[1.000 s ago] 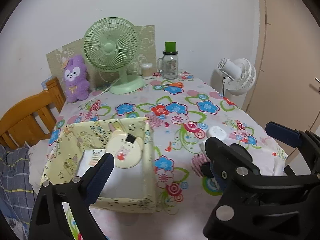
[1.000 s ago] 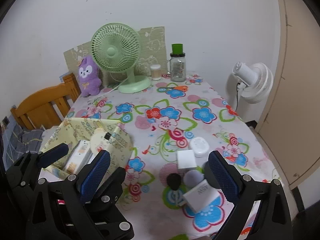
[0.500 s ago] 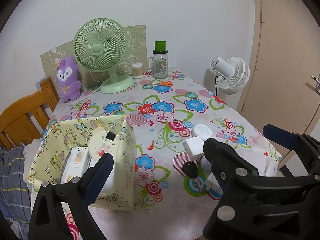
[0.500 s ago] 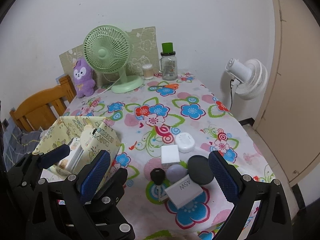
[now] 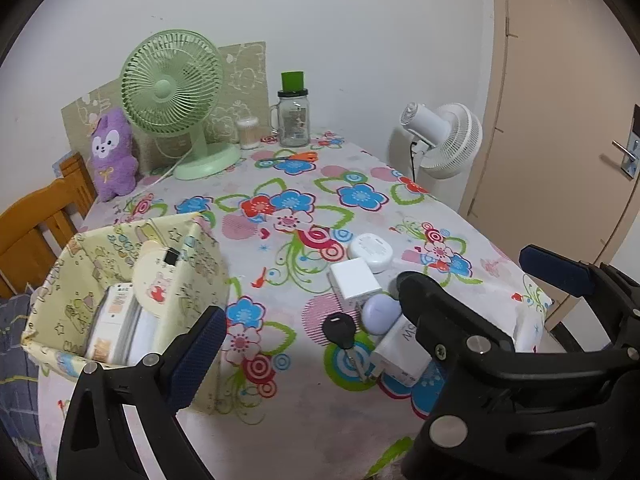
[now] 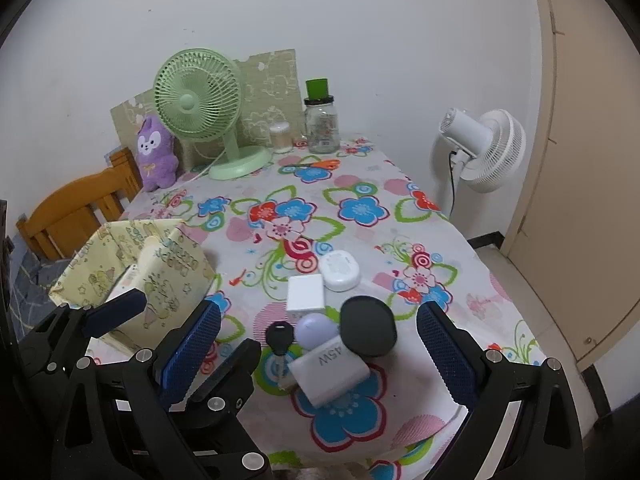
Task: Organize rigid objects
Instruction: 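Withdraw both tools from the box back toward the remaining objects, then grasp the white charger with the right tool while the left tool grasps the black car key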
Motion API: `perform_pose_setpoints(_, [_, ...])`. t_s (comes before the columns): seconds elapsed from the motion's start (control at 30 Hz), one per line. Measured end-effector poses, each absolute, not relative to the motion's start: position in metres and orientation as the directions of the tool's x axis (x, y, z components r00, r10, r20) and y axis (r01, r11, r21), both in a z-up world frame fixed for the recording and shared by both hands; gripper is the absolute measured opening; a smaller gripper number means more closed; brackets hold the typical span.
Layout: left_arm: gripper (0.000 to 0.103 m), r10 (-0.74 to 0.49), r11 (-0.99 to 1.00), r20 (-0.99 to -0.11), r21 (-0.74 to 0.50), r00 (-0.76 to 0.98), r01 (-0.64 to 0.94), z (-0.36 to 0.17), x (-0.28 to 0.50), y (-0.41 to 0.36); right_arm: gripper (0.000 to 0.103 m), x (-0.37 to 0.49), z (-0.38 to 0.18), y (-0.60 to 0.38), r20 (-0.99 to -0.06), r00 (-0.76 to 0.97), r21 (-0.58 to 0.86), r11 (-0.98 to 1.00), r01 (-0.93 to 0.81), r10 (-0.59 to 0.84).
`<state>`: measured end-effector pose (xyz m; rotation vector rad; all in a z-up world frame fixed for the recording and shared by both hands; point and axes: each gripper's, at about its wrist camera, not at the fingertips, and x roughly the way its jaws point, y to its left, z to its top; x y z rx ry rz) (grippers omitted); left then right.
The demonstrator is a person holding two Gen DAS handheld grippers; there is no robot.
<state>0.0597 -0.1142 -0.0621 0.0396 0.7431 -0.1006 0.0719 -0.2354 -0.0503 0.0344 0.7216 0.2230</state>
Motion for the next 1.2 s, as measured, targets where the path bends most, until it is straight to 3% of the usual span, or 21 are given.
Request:
perform_pose_setpoints(0.23, [0.099, -0.129, 0.990, -0.714, -0.057, 0.688, 0.126, -0.079, 0.068, -0.116, 0.100, 0.073, -0.065, -0.249, -0.643, 0.743, 0.115, 0.982, -0.148, 0.187])
perform_pose_setpoints(0.67, [0.099, -0.114, 0.991, -0.761, -0.042, 0.639, 0.126, -0.119, 0.077, -0.120, 0.100, 0.082, -0.105, -0.253, -0.700, 0.693, 0.108, 0.985, -0.133, 0.171])
perform_pose_setpoints(1.2, [0.099, -0.111, 0.990, -0.760, -0.028, 0.640, 0.139, -0.132, 0.075, -0.112, 0.099, 0.094, -0.131, -0.237, -0.755, 0.627, 0.136, 0.981, -0.140, 0.194])
